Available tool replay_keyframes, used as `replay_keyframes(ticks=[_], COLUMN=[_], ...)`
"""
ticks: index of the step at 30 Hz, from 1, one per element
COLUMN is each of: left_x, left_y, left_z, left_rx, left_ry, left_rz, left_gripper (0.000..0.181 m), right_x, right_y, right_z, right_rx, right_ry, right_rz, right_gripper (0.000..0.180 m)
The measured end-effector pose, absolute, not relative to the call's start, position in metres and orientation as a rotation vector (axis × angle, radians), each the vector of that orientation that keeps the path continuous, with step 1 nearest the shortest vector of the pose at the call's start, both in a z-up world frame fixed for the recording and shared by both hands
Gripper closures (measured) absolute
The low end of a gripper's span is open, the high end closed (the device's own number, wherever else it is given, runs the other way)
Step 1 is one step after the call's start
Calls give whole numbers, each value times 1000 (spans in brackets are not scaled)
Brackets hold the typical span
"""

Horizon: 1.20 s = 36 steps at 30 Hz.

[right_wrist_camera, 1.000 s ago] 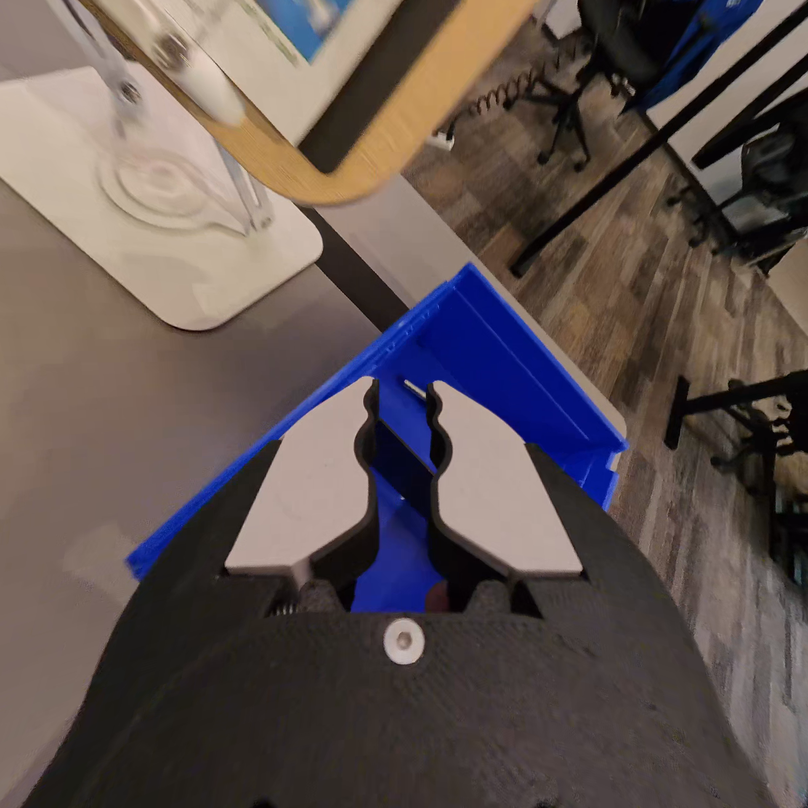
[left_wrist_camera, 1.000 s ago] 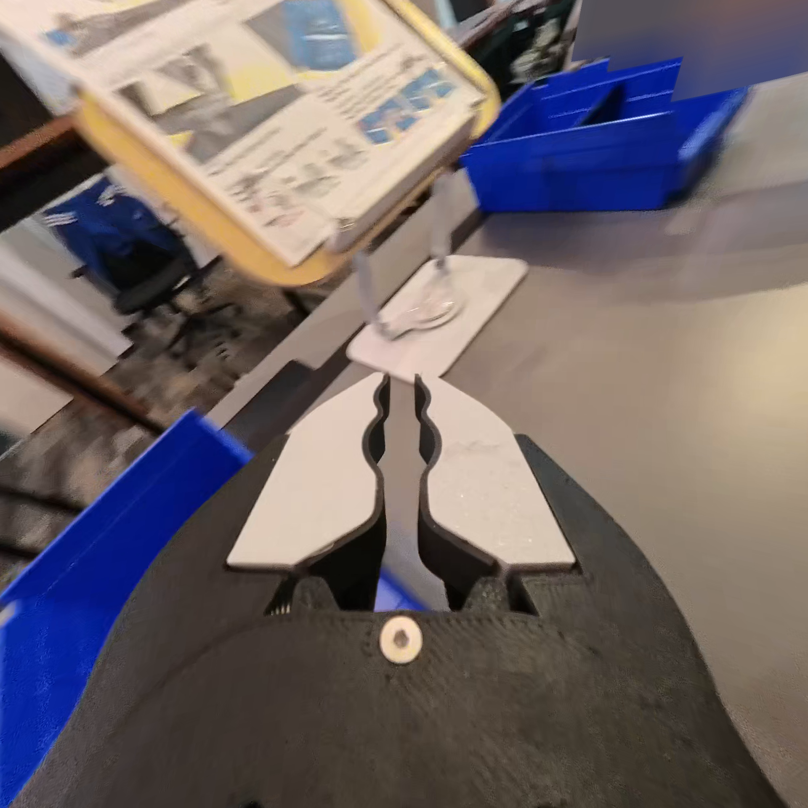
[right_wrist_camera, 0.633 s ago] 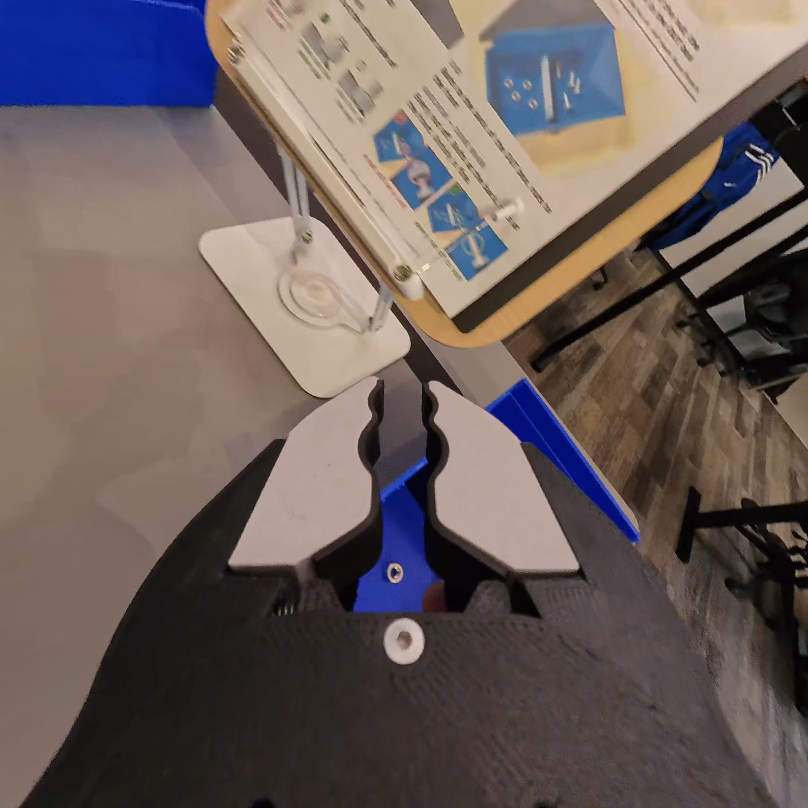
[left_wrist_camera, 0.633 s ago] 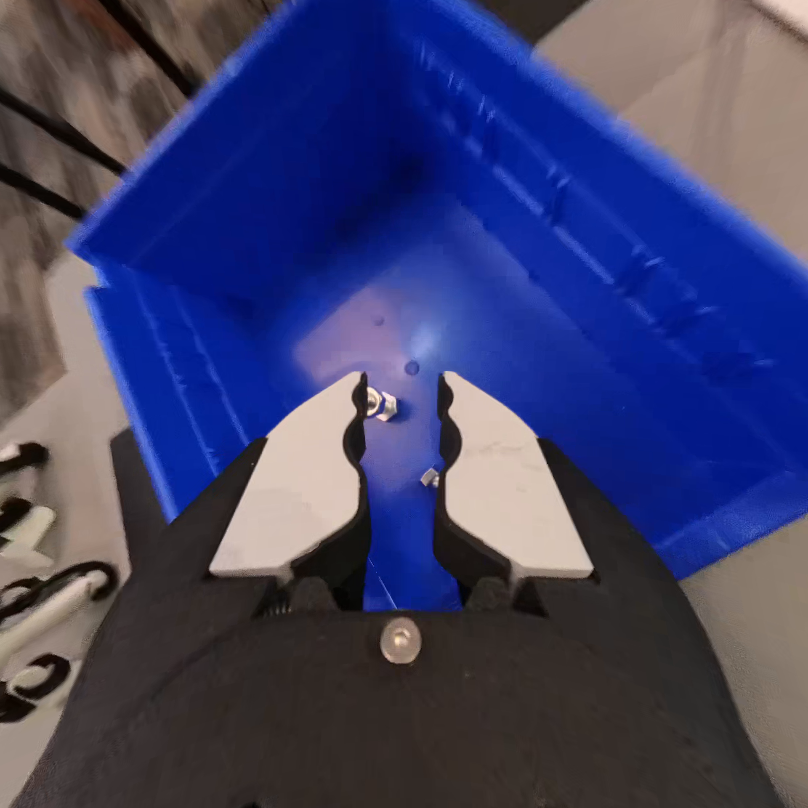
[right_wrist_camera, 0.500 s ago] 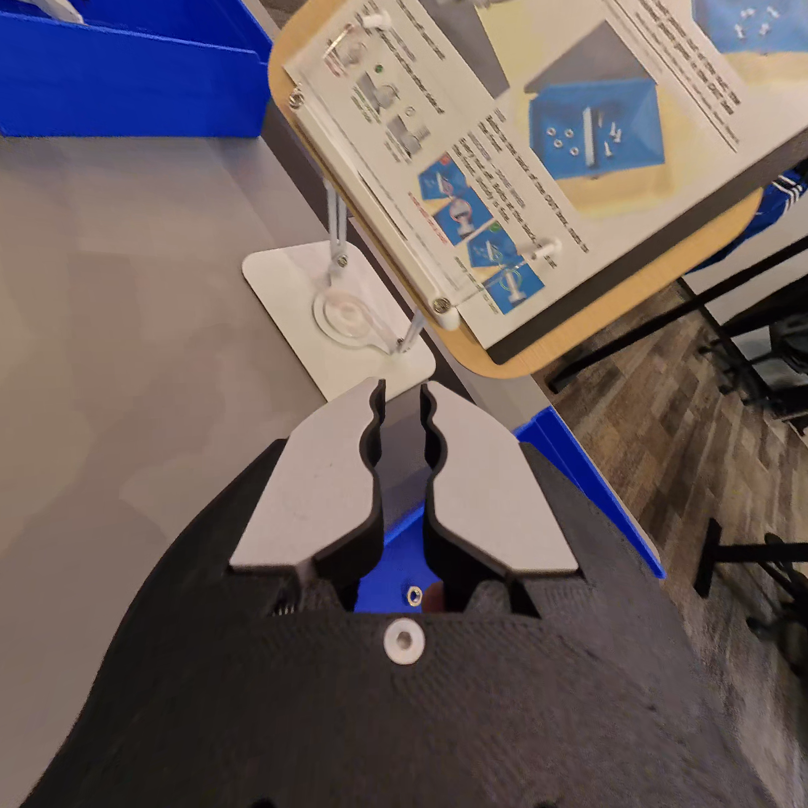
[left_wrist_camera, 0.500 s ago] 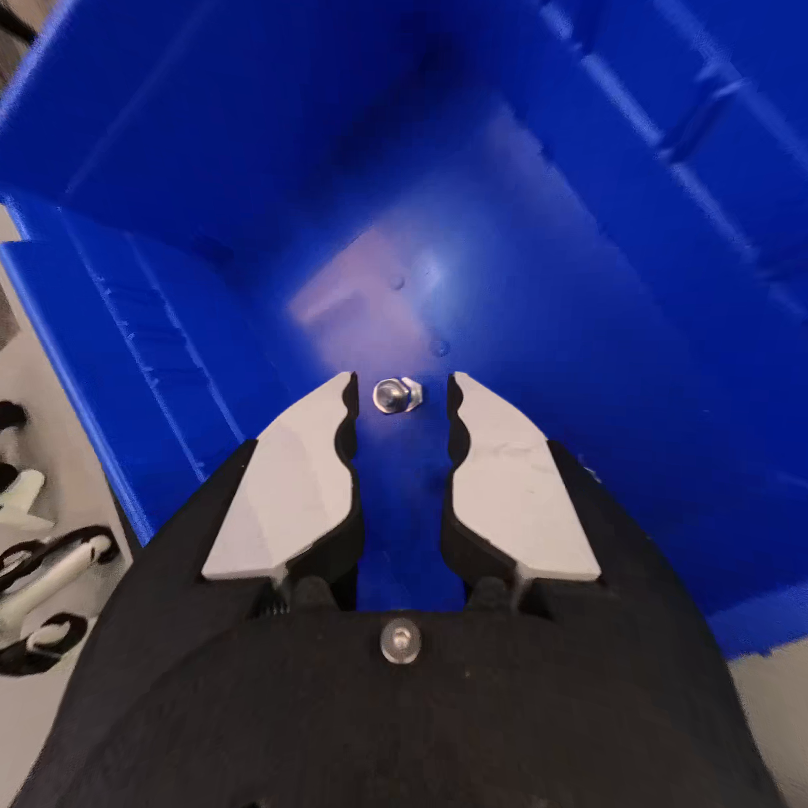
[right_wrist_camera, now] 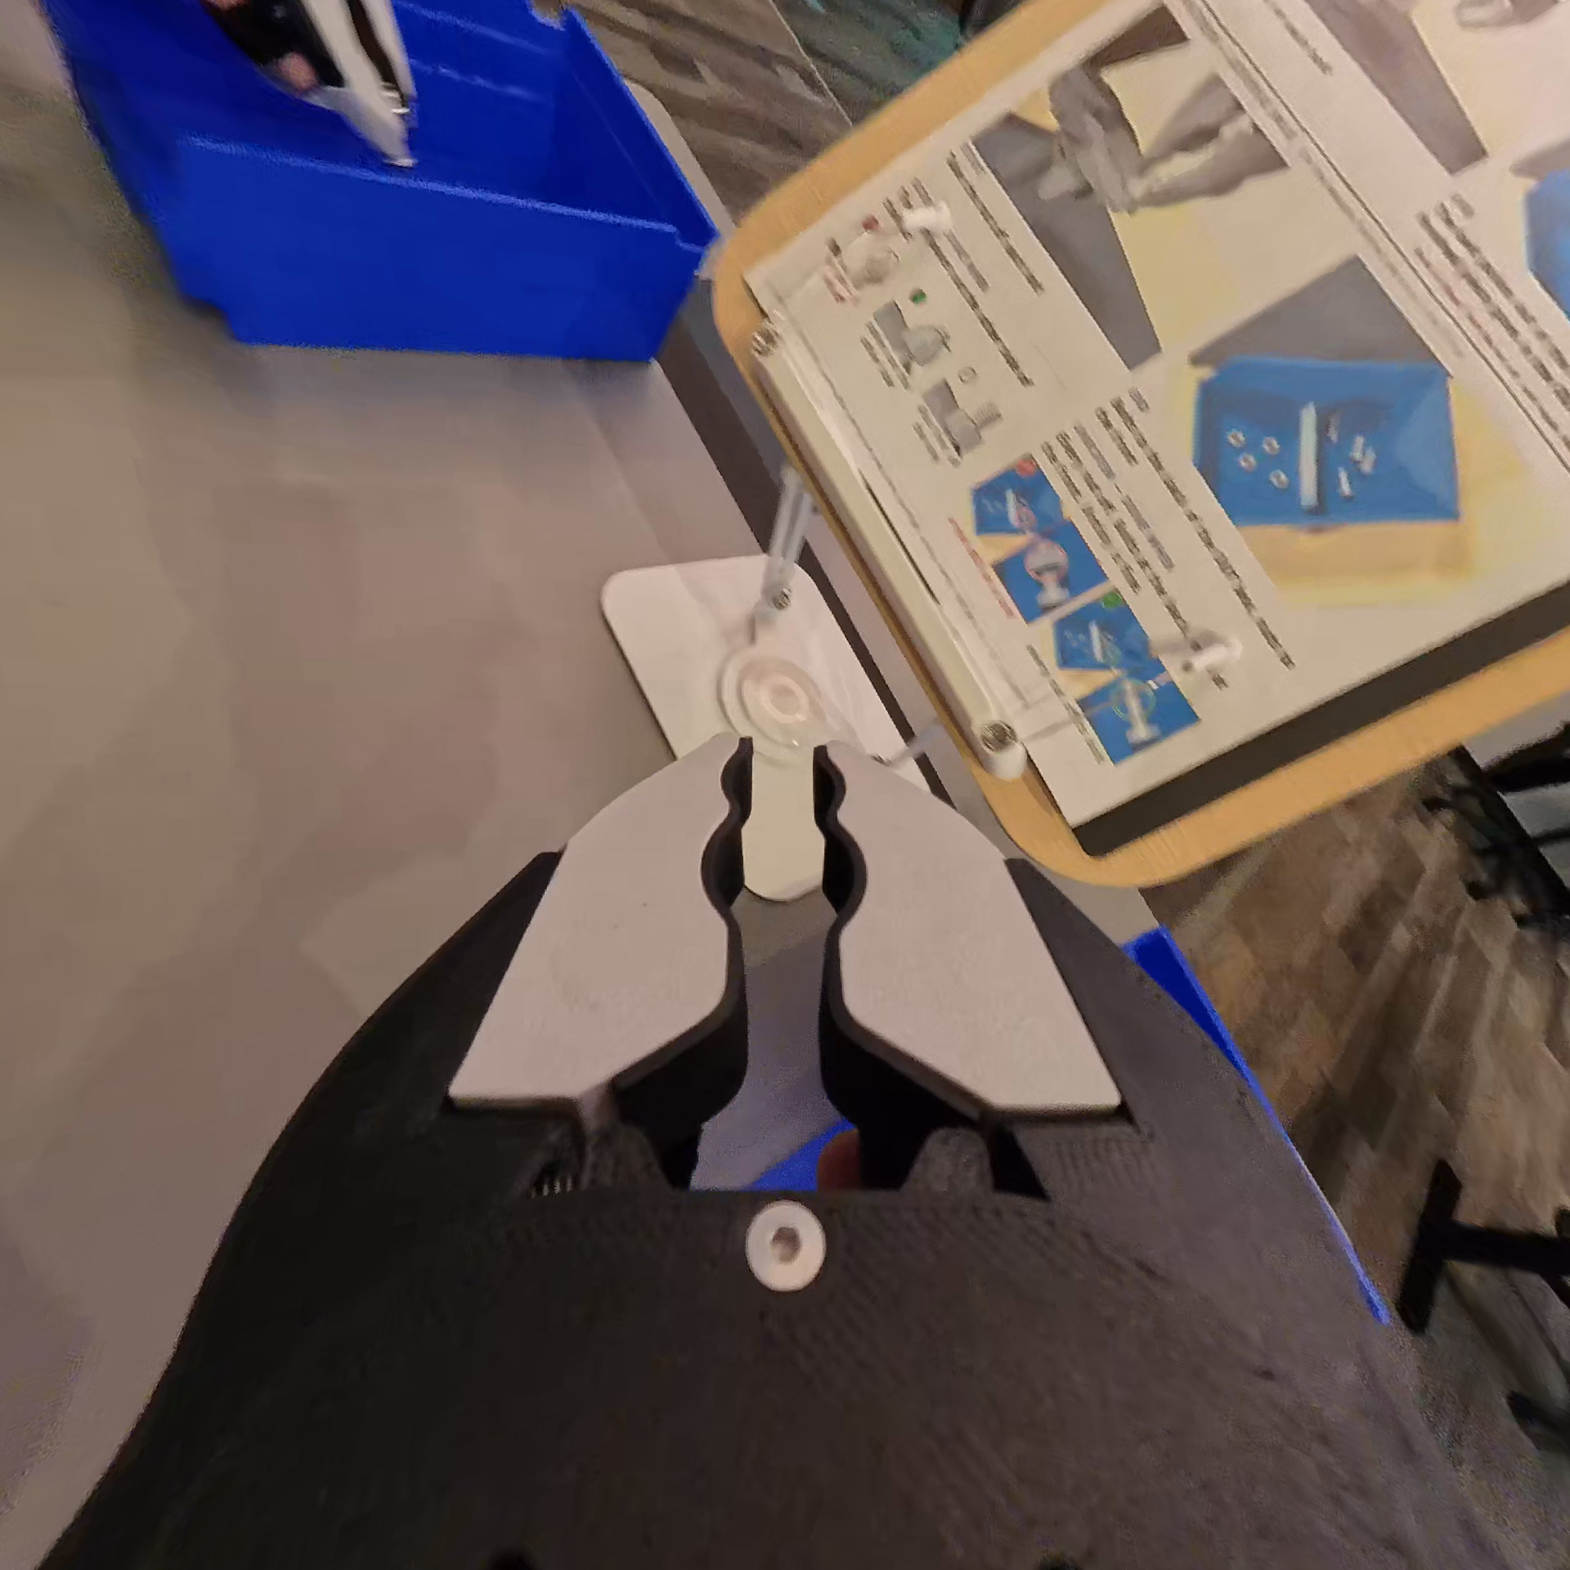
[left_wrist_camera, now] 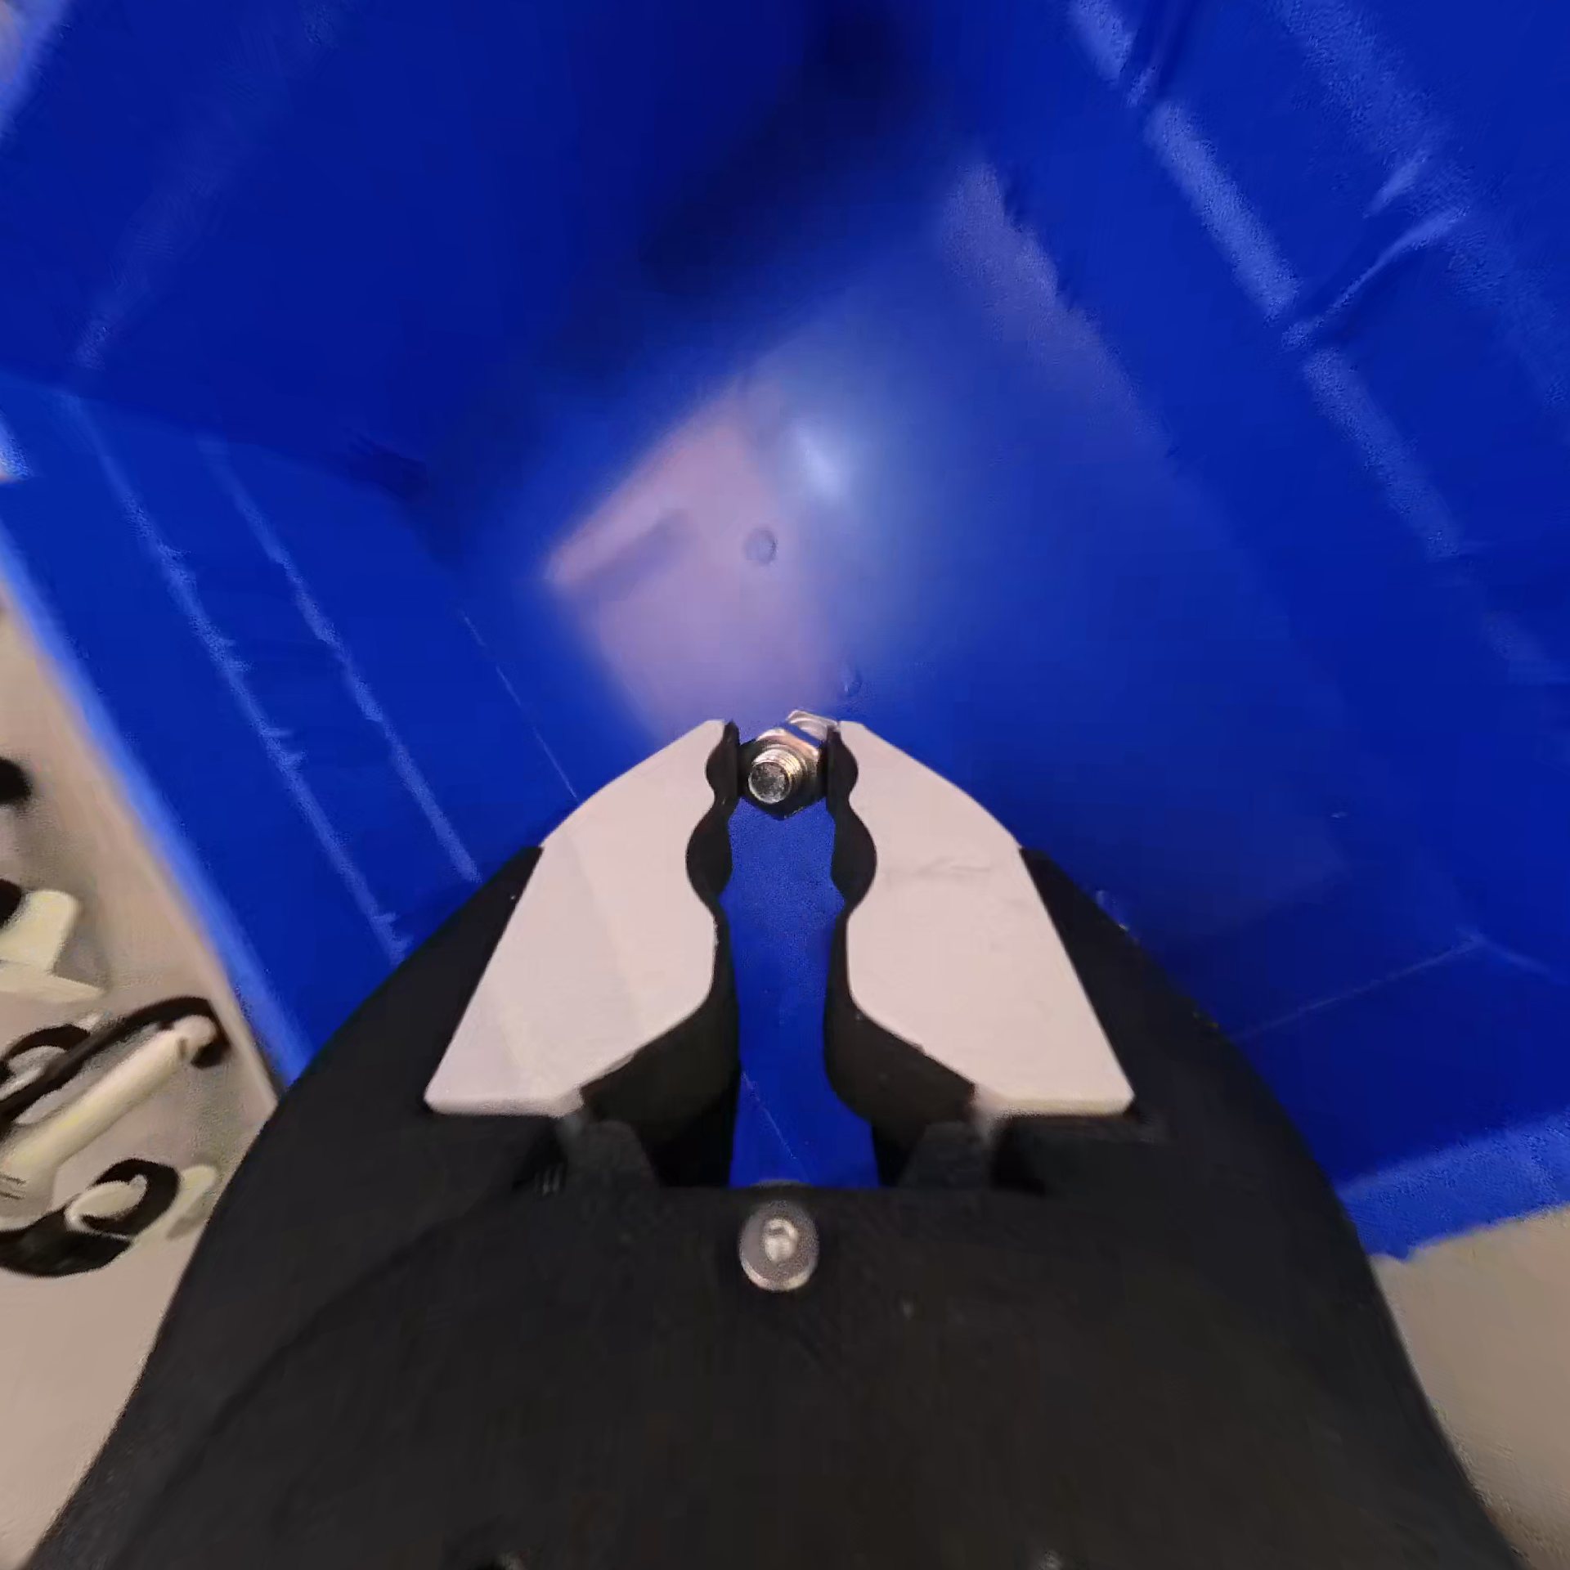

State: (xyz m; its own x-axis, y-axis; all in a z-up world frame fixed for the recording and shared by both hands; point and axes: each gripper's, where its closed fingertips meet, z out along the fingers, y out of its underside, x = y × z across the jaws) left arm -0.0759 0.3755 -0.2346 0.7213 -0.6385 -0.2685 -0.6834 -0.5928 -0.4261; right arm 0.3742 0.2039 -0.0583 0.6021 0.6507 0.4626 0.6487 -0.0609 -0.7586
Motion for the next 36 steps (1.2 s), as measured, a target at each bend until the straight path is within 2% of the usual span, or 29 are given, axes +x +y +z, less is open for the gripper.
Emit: replay_keyframes(ticks=[1,8,12,20,29,34,36], left_x=[-70,26,91,154,178,185,185], left_y=[376,318,249,161,142,140,140], left_z=[-216,-95,-61,-41,-51,-57,-57], left_rx=[-2356,-1784,-1411,-991,-909,-908,-903], left_ry=[987,1032,1120,1172,1228,1247,1244], left_rz=[103,-339,-612,-788,-755,-734,-738], left_gripper=[162,162,162,163,163,163,163], right_x=[365,285,240,189,177,175,176], right_y=[200,176,169,152,145,140,140], right_z=[-57,-52,-55,-60,-59,-57,-57], right_rx=[-1729,-1552,-1479,-1316,-1199,-1176,-1174], right_ry=[-1085,-1137,-1066,-802,-690,-706,-708], right_rz=[32,422,761,1558,1849,1867,1849], right_gripper=[166,161,155,145,147,161,161])
